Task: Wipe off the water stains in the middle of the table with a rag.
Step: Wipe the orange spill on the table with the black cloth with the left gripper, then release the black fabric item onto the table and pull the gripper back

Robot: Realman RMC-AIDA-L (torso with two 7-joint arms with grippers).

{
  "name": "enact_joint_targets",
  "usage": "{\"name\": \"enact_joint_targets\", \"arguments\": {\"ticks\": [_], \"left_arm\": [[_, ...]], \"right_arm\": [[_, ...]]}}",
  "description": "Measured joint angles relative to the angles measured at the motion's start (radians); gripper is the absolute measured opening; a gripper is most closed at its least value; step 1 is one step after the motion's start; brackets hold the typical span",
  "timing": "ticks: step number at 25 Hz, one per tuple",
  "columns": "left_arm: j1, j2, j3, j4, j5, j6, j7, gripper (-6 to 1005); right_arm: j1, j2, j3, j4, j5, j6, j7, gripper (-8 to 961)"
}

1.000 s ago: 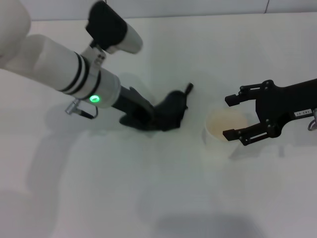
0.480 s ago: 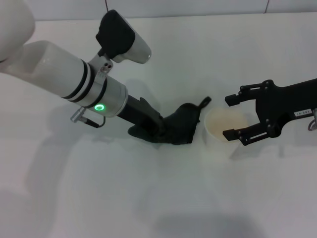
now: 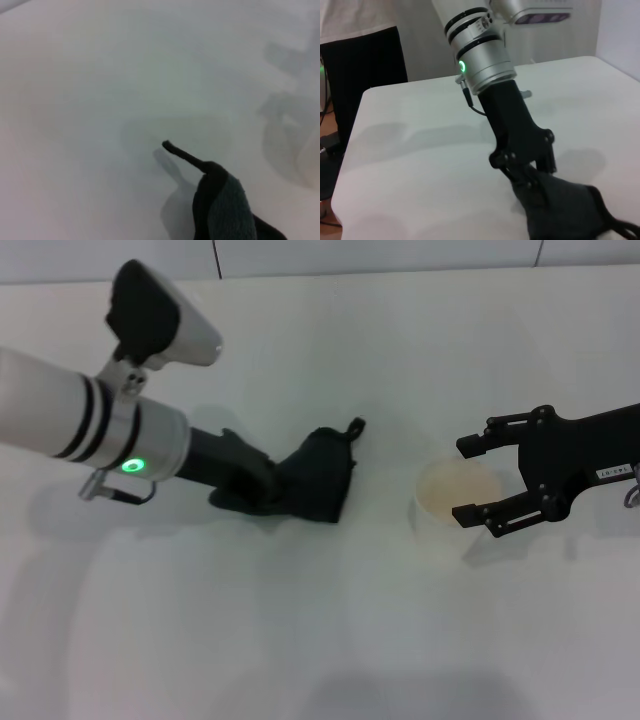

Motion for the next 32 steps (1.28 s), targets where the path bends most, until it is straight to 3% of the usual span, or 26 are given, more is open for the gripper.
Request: {"name": "enact_joint_targets", "arguments": {"ticks": [6, 11, 21, 26, 29, 32], "left_arm": [[0.053, 0.001, -0.125, 0.014, 0.055, 0.035, 0.017, 185], [0.094, 0.024, -0.197, 0.018, 0.059, 0.074, 0.043, 196], [0.149, 0.033, -0.22, 0.021, 0.056, 0.072, 0.105, 218], [0.175, 0.022, -0.294, 0.038, 0.051, 0.087, 0.176, 499], [0.239, 0.002, -0.418, 0.081, -0.029, 0.149, 0.357, 503], [0.271, -0.001, -0.474, 0.092, -0.089, 0.195, 0.446, 508]], "right_arm": [[0.001, 0.0, 0.0, 0.0, 0.0, 0.001, 0.001, 841], [0.001, 0.0, 0.0, 0.0, 0.0, 0.001, 0.01, 841], [0.007, 0.0, 0.0, 0.012, 0.003, 0.002, 0.015, 841], [0.002, 0.0, 0.002, 0.016, 0.005, 0.002, 0.015, 841], [-0.001, 0.001, 0.003, 0.024, 0.018, 0.002, 0.014, 841], [-0.006, 0.0, 0.003, 0.028, 0.026, -0.001, 0.008, 841]]}}
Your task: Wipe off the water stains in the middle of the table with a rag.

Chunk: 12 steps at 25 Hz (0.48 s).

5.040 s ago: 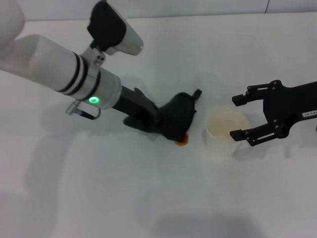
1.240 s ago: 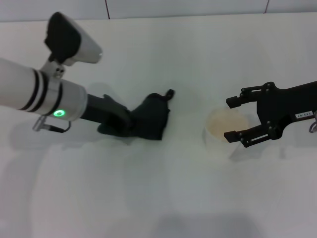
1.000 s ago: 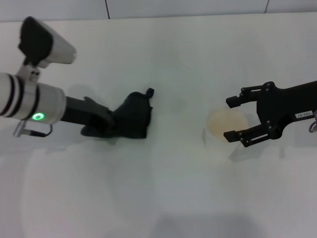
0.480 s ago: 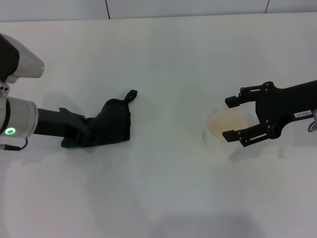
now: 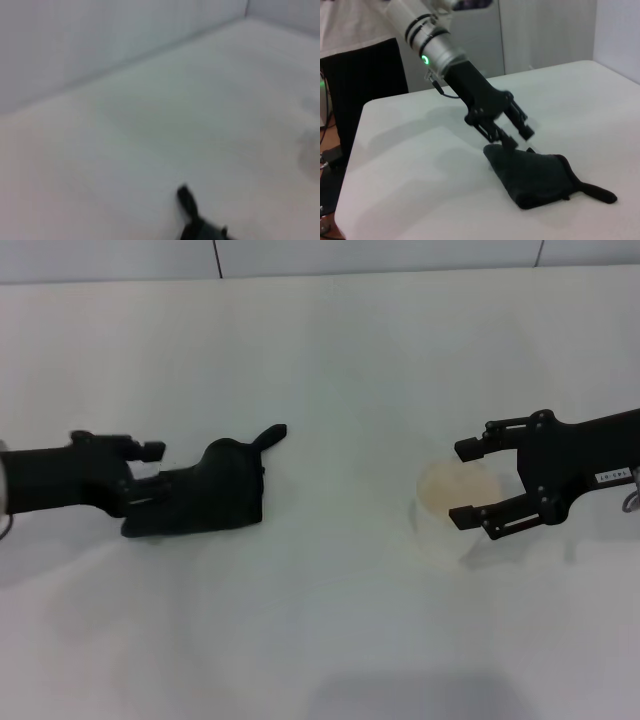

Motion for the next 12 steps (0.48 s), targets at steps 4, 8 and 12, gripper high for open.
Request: {"name": "enact_joint_targets", "arguments": {"ticks": [4, 8, 12], "left_arm": [[0.046, 0.005, -0.109, 0.003, -0.099, 0.106, 0.143, 514], [0.084, 0.007, -0.205, -0.003, -0.136, 0.202, 0.252, 523], [0.114, 0.009, -0.241, -0.006, -0.139, 0.264, 0.292, 534]], "right_arm": [[-0.018, -0.001, 0.003, 0.0, 0.02, -0.004, -0.023, 841], [-0.039, -0.001, 0.008, 0.0, 0.05, -0.005, -0.057, 841], [-0.045, -0.002, 0.009, 0.0, 0.056, -0.005, -0.068, 841]]}}
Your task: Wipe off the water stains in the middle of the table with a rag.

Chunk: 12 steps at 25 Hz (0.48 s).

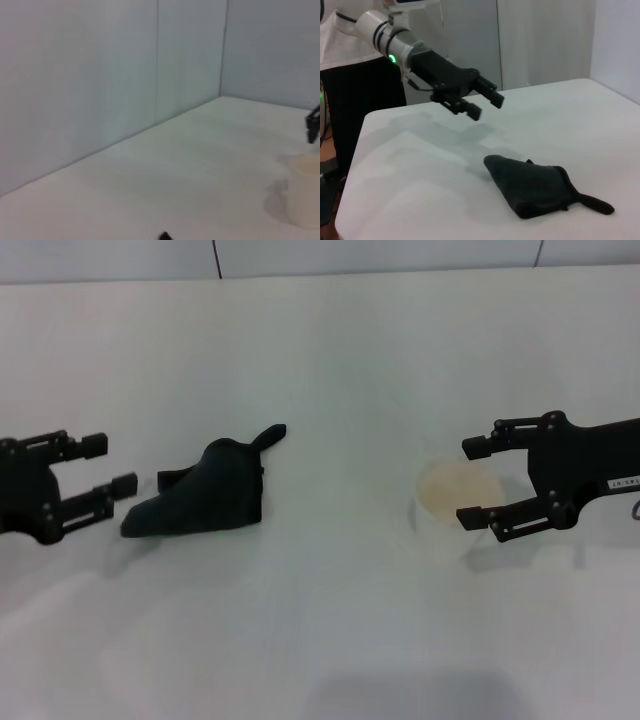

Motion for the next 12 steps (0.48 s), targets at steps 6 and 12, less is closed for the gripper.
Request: {"name": "enact_joint_targets", "arguments": {"ticks": [6, 12], "left_arm": [[0.038, 0.005, -0.002, -0.002, 0.017, 0.069, 0.049, 637], [0.063, 0.022, -0.022, 0.004, 0.015, 0.146, 0.033, 892]], "right_arm": [[-0.004, 0.001, 0.0, 0.037, 0.016, 0.008, -0.039, 842], [-0.009, -0.003, 0.02, 0.09, 0.061, 0.002, -0.089, 842]]}}
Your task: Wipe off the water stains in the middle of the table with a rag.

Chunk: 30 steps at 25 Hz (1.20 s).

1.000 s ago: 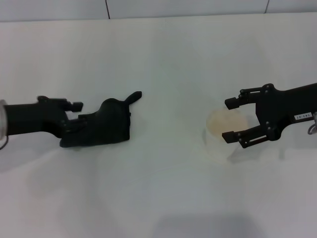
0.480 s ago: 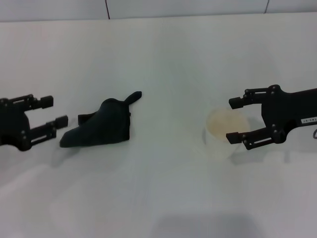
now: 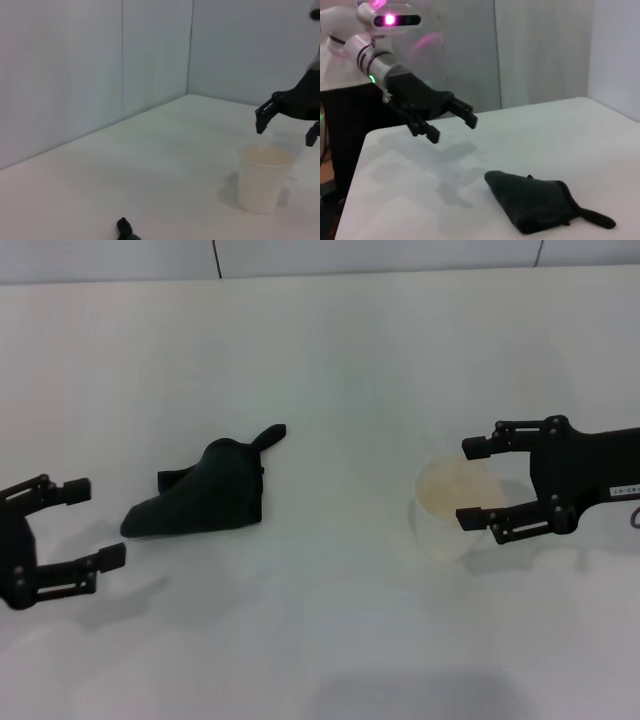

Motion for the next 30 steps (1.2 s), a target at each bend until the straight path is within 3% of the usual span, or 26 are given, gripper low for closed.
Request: {"name": "enact_joint_targets", "arguments": {"ticks": [4, 10, 14, 18, 25, 30], "left_arm": [[0.009, 0.014, -0.047, -0.016, 0.001, 0.051, 0.024, 892], [0.019, 0.036, -0.052, -0.03, 0.01, 0.075, 0.037, 892], [0.021, 0.067, -0.052, -0.096, 0.011, 0.082, 0.061, 892], [0.023, 0.078, -0.06, -0.129, 0.007, 0.094, 0.084, 892], [0.004, 0.07, -0.055, -0.127, 0.026, 0.095, 0.089, 892], [-0.054, 0.042, -0.055, -0.124, 0.095, 0.062, 0.082, 892]], "right_arm": [[-0.008, 0.0, 0.008, 0.006, 0.003, -0.002, -0.007, 842], [-0.009, 0.0, 0.008, 0.012, 0.023, -0.022, -0.022, 842], [-0.013, 0.0, 0.008, 0.012, 0.031, -0.032, -0.025, 842], [-0.035, -0.001, 0.009, 0.01, 0.054, -0.032, -0.048, 842], [-0.045, -0.002, 0.022, 0.013, 0.07, -0.025, -0.066, 842], [-0.048, -0.002, 0.022, 0.021, 0.07, -0.022, -0.066, 842]]}}
